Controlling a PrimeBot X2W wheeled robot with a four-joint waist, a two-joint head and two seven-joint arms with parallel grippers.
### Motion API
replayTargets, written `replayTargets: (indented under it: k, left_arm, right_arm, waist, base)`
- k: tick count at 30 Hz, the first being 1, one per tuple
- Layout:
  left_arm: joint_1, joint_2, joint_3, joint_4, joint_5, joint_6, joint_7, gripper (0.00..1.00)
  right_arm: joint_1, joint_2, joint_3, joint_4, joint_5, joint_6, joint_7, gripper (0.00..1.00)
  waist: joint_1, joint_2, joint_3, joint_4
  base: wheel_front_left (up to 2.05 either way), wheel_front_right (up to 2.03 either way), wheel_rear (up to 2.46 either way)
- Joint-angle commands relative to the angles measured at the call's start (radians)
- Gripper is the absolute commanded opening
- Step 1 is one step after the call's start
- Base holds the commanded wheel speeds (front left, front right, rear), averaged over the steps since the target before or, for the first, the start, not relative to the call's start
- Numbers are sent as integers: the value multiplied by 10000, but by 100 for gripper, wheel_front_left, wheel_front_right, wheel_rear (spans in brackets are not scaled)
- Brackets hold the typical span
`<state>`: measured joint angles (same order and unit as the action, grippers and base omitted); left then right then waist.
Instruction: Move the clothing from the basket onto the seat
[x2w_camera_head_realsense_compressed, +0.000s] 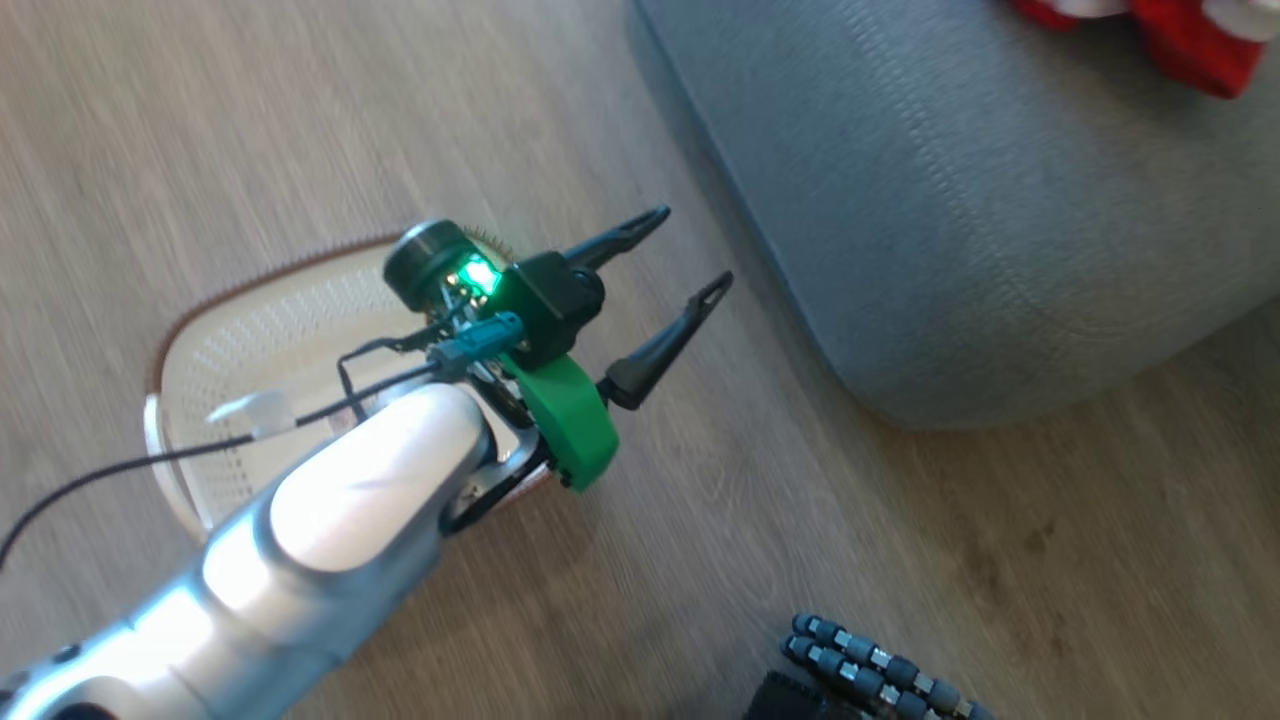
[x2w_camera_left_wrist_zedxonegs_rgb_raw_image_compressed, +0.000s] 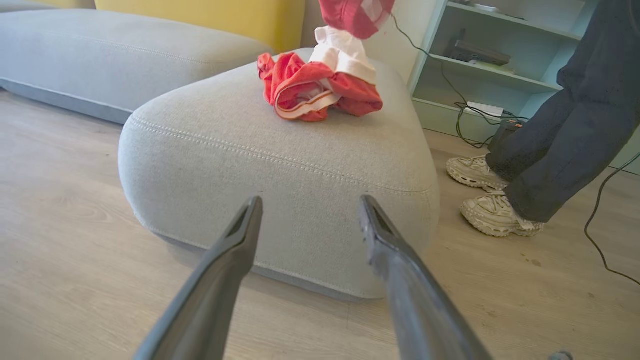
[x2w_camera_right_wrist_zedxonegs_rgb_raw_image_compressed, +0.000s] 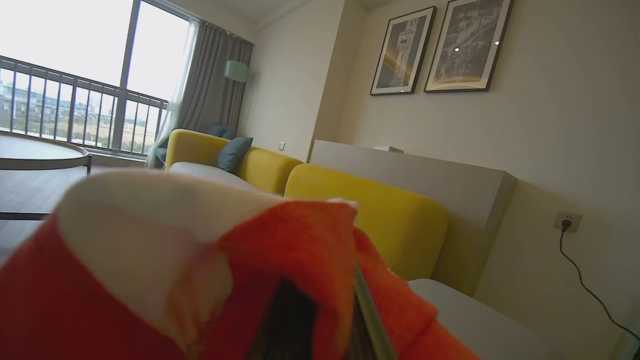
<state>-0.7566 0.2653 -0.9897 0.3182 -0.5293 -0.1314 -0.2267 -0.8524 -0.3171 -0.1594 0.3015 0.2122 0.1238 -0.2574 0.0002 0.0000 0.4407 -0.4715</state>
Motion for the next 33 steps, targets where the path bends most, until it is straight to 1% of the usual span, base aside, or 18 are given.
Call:
replayTargets:
  k: [1,7,8,11,15,20,24,28,31,32,33]
  left_arm:
    - [-436,261,287,-451,34,21,93,100]
    - [-514,712,229,-989,104,92,558,100]
    - [-513,871,257,-1148,102,140,648,100]
    - [-501,1073,271,-1358,121,203,748,100]
    - [-388,1258,293,-1550,89,313,804,100]
    - [-268,1377,306,-1674,76,425,728,100]
    - [-253,1411,344,-1687,79,491,588,100]
    - [-277,1405,368,-1613,62,496,455,100]
    - [-297,1375,381,-1559,48,501,391,100]
    - [-308,1360,386,-1526,37,499,363,100]
    - [-316,1343,388,-1485,29,495,332,100]
  right_arm:
    - [-500,-325,-237,37,-157,69,-43,0]
    - [-1939,-865,-1617,1679,-881,69,-38,0]
    - [-2413,-1111,-2017,2262,-1251,69,22,0]
    - [-3012,-1389,-2742,2930,-1799,69,102,0]
    - [-3577,-1547,-3701,3549,-2473,69,154,0]
    - [-3836,-1491,-4752,4047,-3262,69,249,0]
    - [-3816,-1109,-5392,4549,-3876,69,422,0]
    - [-3630,-696,-5538,5190,-4258,69,344,0]
    - [-3429,-607,-5400,5516,-4404,69,210,0]
    - [-3340,-583,-5429,5667,-4388,69,146,32]
    - [-3224,-570,-5418,5829,-4392,69,94,52]
  waist:
    - [-2,0,508,249]
    - [-2,0,1330,615]
    - [-2,0,1594,753]
    - [-2,0,1976,975]
    - [-2,0,2425,1280]
    - [-2,0,2942,1636]
    - [-2,0,3195,1846]
    - [-2,0,3232,1984]
    - [-2,0,3170,2047]
    - [-2,0,3139,2068]
    - [-2,0,3087,2089]
  base:
    - [0,0,0]
    - [0,0,0]
    - [0,0,0]
    - [0,0,0]
    - [0,0,0]
    - [0,0,0]
    - [0,0,0]
    - [0,0,0]
    - [0,0,0]
    - [0,0,0]
    - [0,0,0]
